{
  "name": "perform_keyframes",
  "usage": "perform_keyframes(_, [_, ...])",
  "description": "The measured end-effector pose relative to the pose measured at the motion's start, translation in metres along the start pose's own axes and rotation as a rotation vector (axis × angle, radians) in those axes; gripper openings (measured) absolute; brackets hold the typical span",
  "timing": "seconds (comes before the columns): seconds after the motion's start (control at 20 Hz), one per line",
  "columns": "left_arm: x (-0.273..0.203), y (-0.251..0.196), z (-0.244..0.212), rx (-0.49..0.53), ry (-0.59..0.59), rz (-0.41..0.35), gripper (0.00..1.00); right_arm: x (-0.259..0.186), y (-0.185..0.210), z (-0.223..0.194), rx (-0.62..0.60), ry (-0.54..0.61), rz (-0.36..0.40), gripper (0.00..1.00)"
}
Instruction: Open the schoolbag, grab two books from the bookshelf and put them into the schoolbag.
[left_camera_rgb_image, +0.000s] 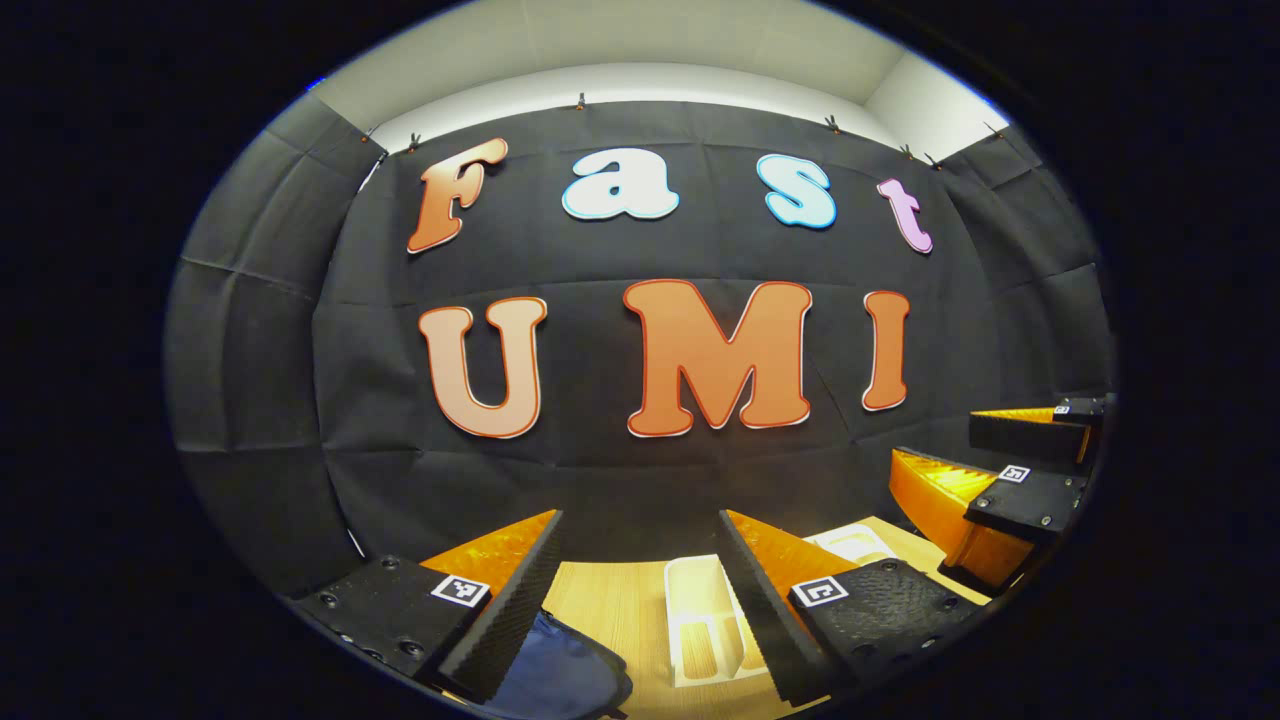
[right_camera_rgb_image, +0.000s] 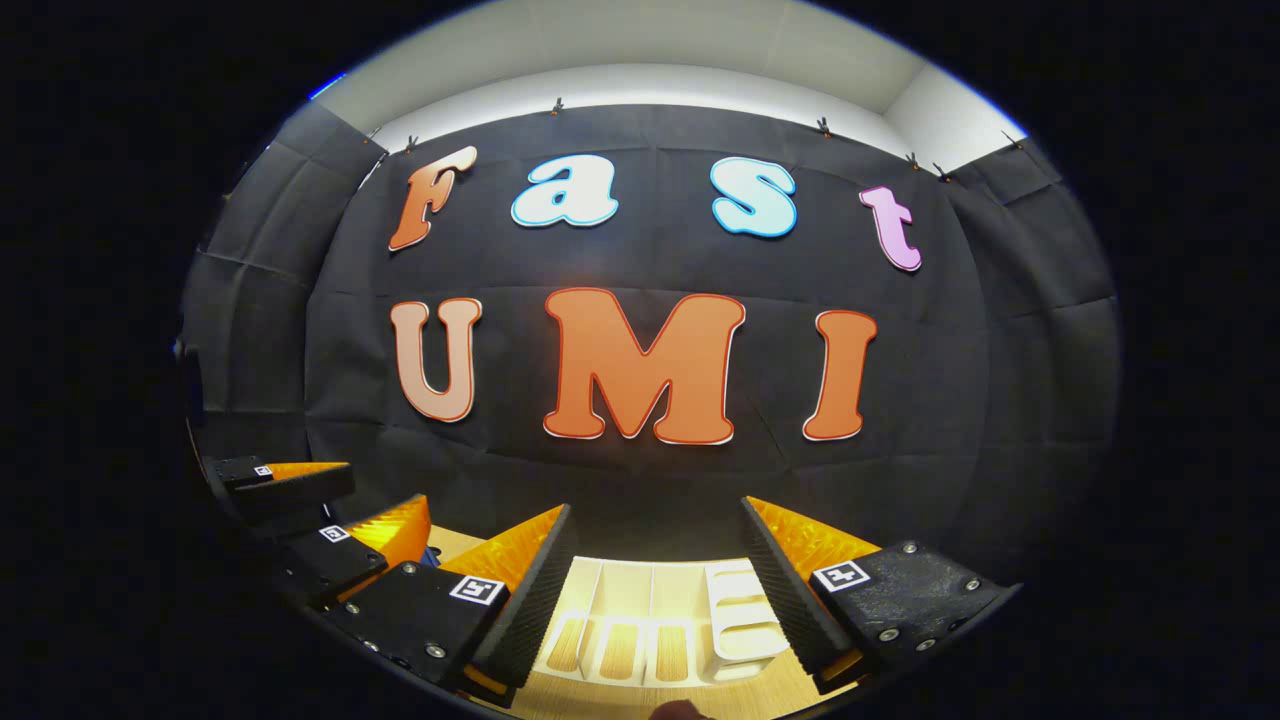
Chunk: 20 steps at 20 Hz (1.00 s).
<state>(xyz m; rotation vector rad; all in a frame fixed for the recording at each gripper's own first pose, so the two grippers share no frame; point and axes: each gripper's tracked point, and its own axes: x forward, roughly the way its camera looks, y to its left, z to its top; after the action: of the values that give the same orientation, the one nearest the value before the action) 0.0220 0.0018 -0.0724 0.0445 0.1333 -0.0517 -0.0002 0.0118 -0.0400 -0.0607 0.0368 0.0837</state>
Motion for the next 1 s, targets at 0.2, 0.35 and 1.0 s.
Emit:
perform_keyframes(0.2, [-0.002,0.002,0.006,0.03,-0.019,0.01,0.93,0.003,0.001,0.002,0.009,-0.002,-0.006,0.96])
perform_keyframes(0.35, [-0.003,-0.003,0.0,0.035,0.007,-0.008,0.93,0.001,0.001,0.01,0.015,-0.04,0.013,0.96])
perform_keyframes(1.0, [-0.007,-0.005,-0.003,0.028,0.004,-0.022,0.94,-0.003,0.004,0.017,-0.016,-0.094,0.025,0.96])
